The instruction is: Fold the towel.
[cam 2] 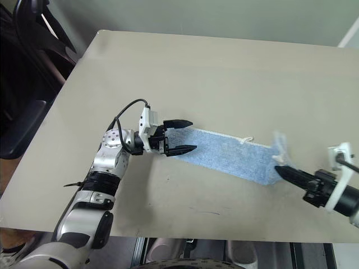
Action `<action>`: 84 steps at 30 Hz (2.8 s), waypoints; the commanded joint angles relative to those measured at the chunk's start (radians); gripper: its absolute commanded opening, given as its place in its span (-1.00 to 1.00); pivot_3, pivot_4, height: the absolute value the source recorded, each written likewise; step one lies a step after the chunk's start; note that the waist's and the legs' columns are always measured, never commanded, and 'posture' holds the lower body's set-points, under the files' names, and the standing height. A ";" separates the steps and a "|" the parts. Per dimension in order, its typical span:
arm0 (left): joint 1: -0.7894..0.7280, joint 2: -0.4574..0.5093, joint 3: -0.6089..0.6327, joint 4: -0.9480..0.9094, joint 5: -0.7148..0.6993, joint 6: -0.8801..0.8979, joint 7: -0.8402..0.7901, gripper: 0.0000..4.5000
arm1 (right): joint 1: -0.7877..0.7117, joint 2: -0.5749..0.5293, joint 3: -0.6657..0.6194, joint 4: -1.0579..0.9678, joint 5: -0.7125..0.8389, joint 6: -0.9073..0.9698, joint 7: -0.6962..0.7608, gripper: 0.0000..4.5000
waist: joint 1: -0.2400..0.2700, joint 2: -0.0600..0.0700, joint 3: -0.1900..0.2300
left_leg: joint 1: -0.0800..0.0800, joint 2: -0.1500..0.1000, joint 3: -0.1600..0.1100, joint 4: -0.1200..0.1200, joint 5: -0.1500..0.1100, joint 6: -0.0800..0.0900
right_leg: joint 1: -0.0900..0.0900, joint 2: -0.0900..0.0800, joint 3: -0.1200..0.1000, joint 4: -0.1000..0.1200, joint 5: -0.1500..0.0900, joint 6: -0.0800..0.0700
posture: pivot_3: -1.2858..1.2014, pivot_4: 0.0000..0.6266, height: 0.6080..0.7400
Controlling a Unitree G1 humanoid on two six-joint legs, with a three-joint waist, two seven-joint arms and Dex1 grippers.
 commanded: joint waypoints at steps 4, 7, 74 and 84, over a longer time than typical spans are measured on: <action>-0.014 -0.002 0.005 -0.019 -0.001 -0.018 0.007 1.00 | -0.077 -0.049 0.067 -0.045 -0.004 -0.019 -0.019 -0.98 | 0.001 0.000 0.000 | 0.000 0.000 0.000 0.000 0.001 0.002 | 0.000 0.000 0.000 0.000 0.000 0.001 | 0.03 -0.52 0.89; -0.011 -0.010 0.001 -0.015 0.003 -0.026 0.011 1.00 | -0.156 -0.049 0.129 -0.023 0.003 -0.033 -0.048 -0.98 | -0.001 0.000 0.000 | 0.000 0.000 0.000 0.000 0.002 0.003 | -0.001 0.000 0.000 0.001 0.001 0.001 | 0.03 -0.52 0.89; -0.070 -0.278 -0.235 -0.024 0.050 0.060 0.014 -1.00 | -0.391 0.498 0.538 0.280 -0.996 -0.536 0.118 -0.99 | -0.003 0.001 0.001 | 0.005 0.000 0.001 -0.001 0.011 0.004 | 0.003 -0.001 0.000 0.001 0.014 -0.003 | 0.03 -0.52 0.89; -0.053 -0.227 -0.306 0.051 0.195 -0.023 0.026 -1.00 | -0.380 0.536 0.602 0.331 -1.117 -0.584 0.144 -0.99 | -0.003 0.001 0.001 | 0.004 0.000 0.001 -0.001 0.013 -0.002 | 0.003 -0.001 0.000 0.000 0.013 -0.004 | 0.03 -0.52 0.89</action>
